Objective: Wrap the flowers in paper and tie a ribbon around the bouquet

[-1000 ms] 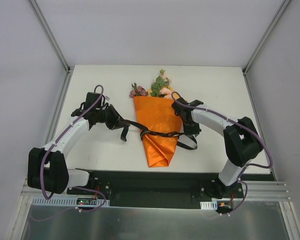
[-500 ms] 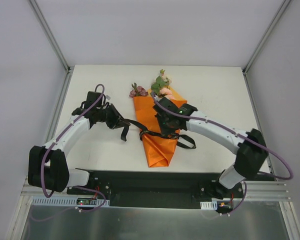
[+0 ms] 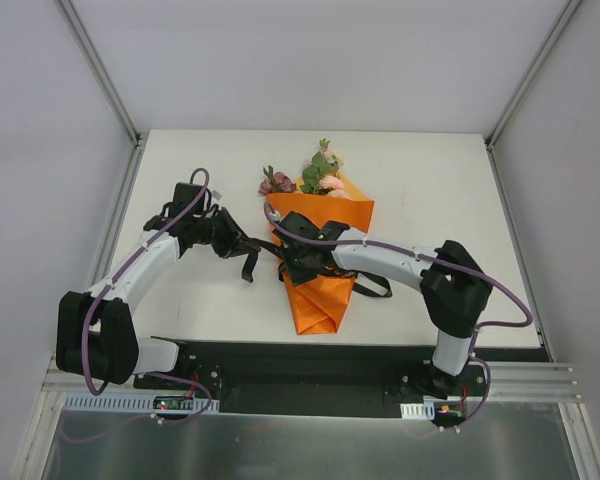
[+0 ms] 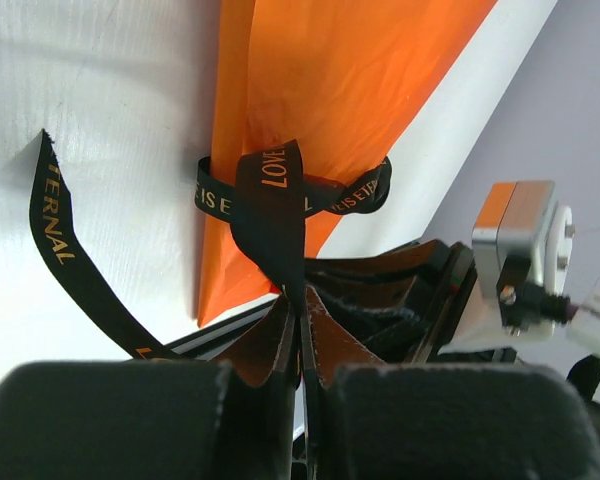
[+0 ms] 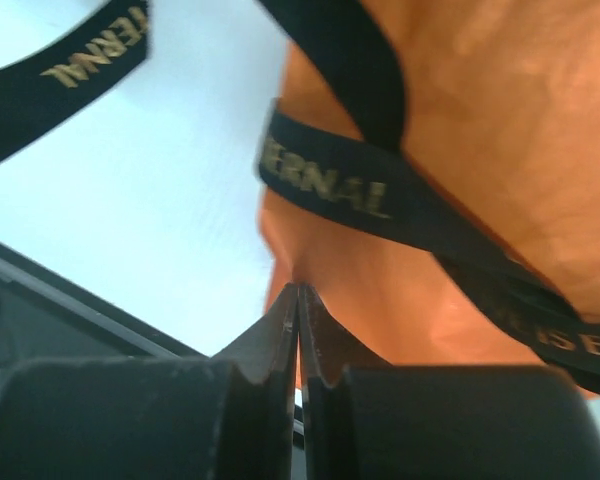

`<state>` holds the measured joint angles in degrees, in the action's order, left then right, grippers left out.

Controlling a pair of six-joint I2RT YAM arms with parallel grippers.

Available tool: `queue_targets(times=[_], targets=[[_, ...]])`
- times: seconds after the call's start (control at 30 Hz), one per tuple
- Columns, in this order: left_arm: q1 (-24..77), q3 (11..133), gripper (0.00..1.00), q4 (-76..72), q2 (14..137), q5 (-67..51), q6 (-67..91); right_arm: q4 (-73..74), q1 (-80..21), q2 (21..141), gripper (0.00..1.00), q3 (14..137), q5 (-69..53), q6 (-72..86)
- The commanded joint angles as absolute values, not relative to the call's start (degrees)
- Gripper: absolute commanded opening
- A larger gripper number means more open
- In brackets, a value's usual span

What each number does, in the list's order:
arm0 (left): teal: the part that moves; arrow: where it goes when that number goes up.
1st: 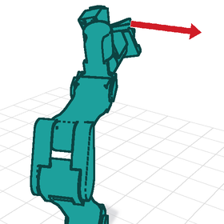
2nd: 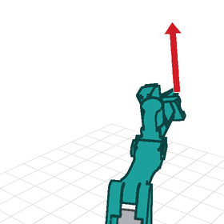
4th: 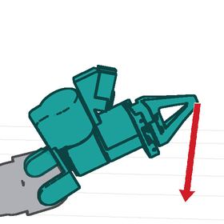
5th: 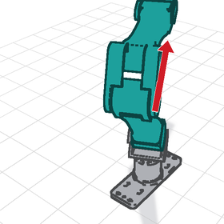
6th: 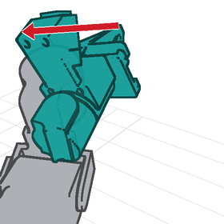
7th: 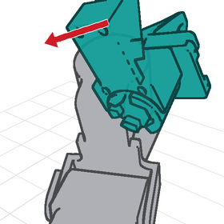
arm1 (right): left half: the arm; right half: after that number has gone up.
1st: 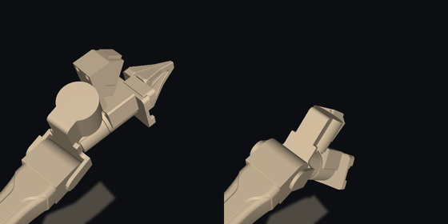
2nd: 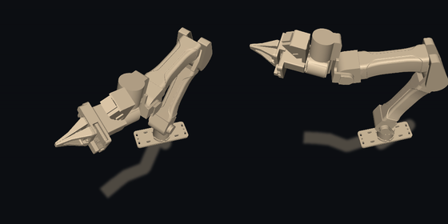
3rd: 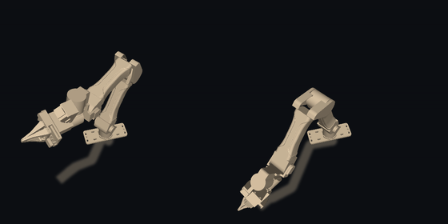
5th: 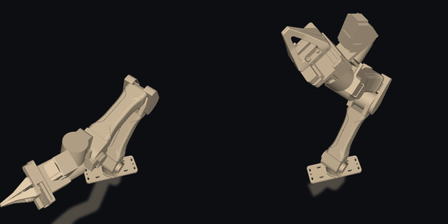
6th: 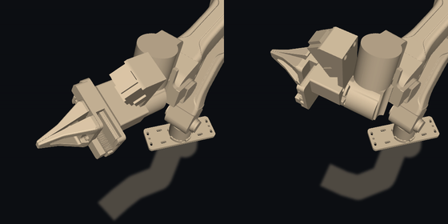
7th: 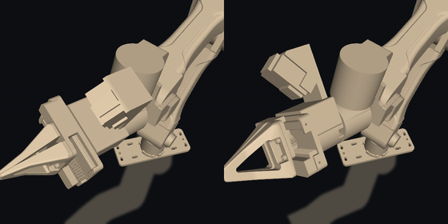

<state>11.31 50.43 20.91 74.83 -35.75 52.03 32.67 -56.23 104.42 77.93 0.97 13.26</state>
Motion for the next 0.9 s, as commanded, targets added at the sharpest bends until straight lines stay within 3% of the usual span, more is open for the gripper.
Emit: queue_targets(times=[0.0,0.23,0.43,0.47,0.53,0.57,0.63,0.67,0.87], targets=[[11.78,50.98,0.0,21.09,74.53,-36.3,51.68,27.34,-57.3,105.73,0.04,78.48,2.17,14.42],[11.78,50.45,0.0,21.09,74.53,-36.04,51.59,30.14,-56.87,108.64,0.04,80.42,3.25,13.62],[11.78,49.92,0.0,21.09,74.53,-35.6,51.42,37.96,-55.81,93.19,0.0,78.5,7.72,16.68],[11.86,49.92,0.0,21.09,74.88,-35.68,51.33,39.01,-54.51,88.38,0.06,77.7,9.04,18.0],[11.87,49.75,0.0,21.01,75.23,-35.95,51.24,44.02,-52.13,84.04,0.28,74.12,13.35,25.78],[11.87,49.92,0.0,21.01,75.67,-36.3,51.15,45.16,-48.55,81.59,0.54,72.35,13.79,28.36],[11.87,50.1,0.0,21.09,75.94,-36.56,50.8,46.49,-43.71,75.08,0.86,67.35,12.23,34.77],[11.95,50.18,0.0,21.01,76.29,-36.48,50.8,45.1,-38.29,73.23,0.96,61.23,10.04,38.55],[11.87,50.71,0.0,21.09,77.6,-37.09,50.54,33.85,-25.24,68.73,0.97,50.2,0.09,46.13]])
